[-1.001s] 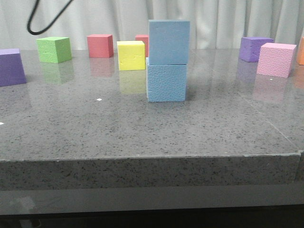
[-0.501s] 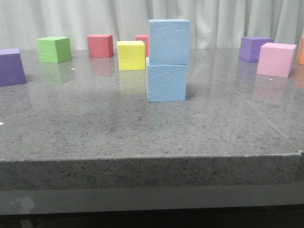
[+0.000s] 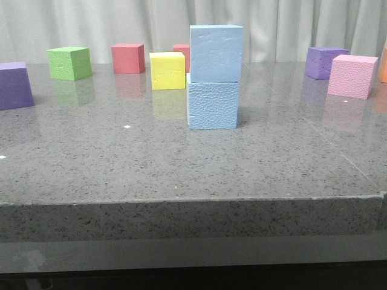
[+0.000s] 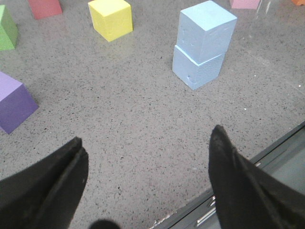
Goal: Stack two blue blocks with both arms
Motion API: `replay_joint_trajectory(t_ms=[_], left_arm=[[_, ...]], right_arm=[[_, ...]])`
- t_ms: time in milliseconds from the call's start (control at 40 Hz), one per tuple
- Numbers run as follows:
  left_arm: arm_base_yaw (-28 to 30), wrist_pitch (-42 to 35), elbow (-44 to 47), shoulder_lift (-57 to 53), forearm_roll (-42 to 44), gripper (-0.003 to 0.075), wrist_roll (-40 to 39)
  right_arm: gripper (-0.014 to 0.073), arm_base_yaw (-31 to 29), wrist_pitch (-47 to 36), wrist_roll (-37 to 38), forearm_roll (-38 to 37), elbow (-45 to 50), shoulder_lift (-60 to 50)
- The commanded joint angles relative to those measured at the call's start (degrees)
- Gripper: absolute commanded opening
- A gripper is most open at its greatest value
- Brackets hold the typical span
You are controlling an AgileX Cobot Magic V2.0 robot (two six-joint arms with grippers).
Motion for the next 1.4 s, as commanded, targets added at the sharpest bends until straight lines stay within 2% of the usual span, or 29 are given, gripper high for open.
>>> replay_joint_trajectory(t_ms=[0, 100, 175, 325, 401, 751, 851, 926, 1151, 1252, 1377], left_arm=[[-0.1, -6.5, 2.0, -3.2, 0.2, 0.0514, -0.1], [-0.1, -6.5, 3.7, -4.0, 0.2, 0.049, 1.8], [-0.1, -6.6, 4.1, -4.0, 0.1, 0.0386, 4.6], [-0.1, -8.6, 4.2, -4.0, 0.3, 0.0076, 5.0], [-0.1, -8.2, 4.2, -4.0, 0.0, -0.002, 4.7], [-0.1, -8.1, 4.2, -4.0, 0.0, -0.0019, 4.7], [0.6, -13.3, 7.3, -6.6, 0.4, -0.0019, 4.7], [4.3, -17.8, 11.3, -10.0, -3.0, -0.0019, 4.7], [22.1, -29.8, 27.2, -24.3, -3.3, -0.0019, 4.7], [25.8, -37.3, 35.9, -29.9, -3.3, -0.0019, 4.7], [27.4, -46.2, 44.8, -35.6, -4.2, -0.0019, 4.7]], right_arm=[[0.0656, -0.2, -3.4, -0.4, 0.2, -1.5, -0.3], [0.064, -0.2, -3.3, -0.4, 0.2, -1.5, -0.3], [0.0529, -0.2, -3.2, -0.4, 0.2, -1.5, -0.3], [0.0092, -0.2, -2.9, -0.4, 0.2, -1.5, -0.3], [-0.006, -0.2, -2.9, -0.4, 0.2, -1.5, -0.3], [-0.0068, -0.2, -2.9, -0.4, 0.2, -1.5, -0.3], [-0.0068, -0.2, -3.0, -0.4, 0.2, -1.5, -0.3], [-0.0068, -0.2, -3.0, -0.4, 0.2, -1.5, -0.3], [-0.0068, -0.2, -3.0, -0.4, 0.2, -1.5, -0.3], [-0.0068, -0.2, -3.0, -0.4, 0.2, -1.5, -0.3], [-0.0068, -0.2, -3.0, -0.4, 0.2, -1.5, -0.3]])
